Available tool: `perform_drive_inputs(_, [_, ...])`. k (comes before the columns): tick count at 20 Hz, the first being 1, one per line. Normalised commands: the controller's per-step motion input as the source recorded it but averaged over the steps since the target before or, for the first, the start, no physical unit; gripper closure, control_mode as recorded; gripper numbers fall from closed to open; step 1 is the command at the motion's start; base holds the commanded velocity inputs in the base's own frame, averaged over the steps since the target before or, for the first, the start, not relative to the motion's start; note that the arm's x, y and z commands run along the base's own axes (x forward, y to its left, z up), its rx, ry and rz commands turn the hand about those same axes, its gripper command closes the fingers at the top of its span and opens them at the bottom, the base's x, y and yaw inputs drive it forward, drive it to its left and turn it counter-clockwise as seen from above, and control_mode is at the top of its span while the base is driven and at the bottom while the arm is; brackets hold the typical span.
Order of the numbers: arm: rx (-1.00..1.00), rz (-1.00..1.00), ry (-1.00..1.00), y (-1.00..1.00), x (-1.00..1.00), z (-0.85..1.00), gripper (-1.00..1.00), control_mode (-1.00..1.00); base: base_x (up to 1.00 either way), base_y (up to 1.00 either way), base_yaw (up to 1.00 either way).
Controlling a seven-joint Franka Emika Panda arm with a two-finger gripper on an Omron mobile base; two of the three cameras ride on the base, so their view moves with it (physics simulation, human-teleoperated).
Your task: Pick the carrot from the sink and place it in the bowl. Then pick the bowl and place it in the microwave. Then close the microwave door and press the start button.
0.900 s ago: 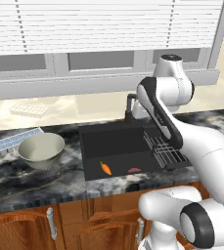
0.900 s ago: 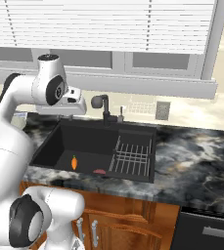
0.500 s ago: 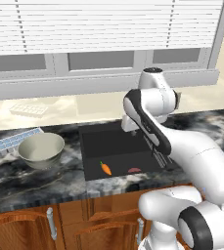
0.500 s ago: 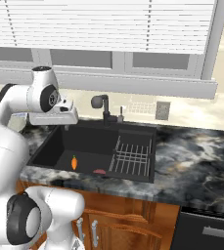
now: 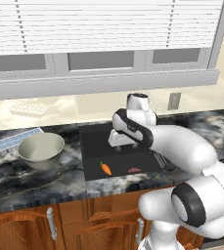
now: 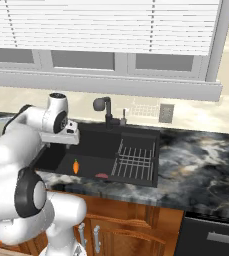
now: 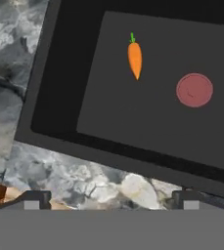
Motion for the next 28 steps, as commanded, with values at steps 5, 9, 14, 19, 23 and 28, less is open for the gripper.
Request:
perform_drive_inputs(5, [0.03, 0.0, 0.0, 0.14, 0.59, -0.82, -1.0, -1.0, 0.0, 0.0, 0.0])
perform_drive_inputs(9, [-0.09, 0.01, 0.01, 0.02, 0.53, -0.6, -1.0, -1.0, 0.0, 0.0, 0.0])
perform_drive_inputs(14, [-0.11, 0.02, 0.08, 0.01, 0.46, -0.52, -1.0, -1.0, 0.0, 0.0, 0.0])
perform_drive_inputs(19, [0.0, 0.0, 0.09, 0.03, 0.2, -0.48, -1.0, -1.0, 0.0, 0.0, 0.0])
perform_drive_inputs(23, [0.0, 0.0, 0.01, 0.02, 0.29, -0.56, -1.0, -1.0, 0.0, 0.0, 0.0])
perform_drive_inputs(28, [0.0, 0.0, 0.0, 0.03, 0.27, -0.64, -1.0, -1.0, 0.0, 0.0, 0.0])
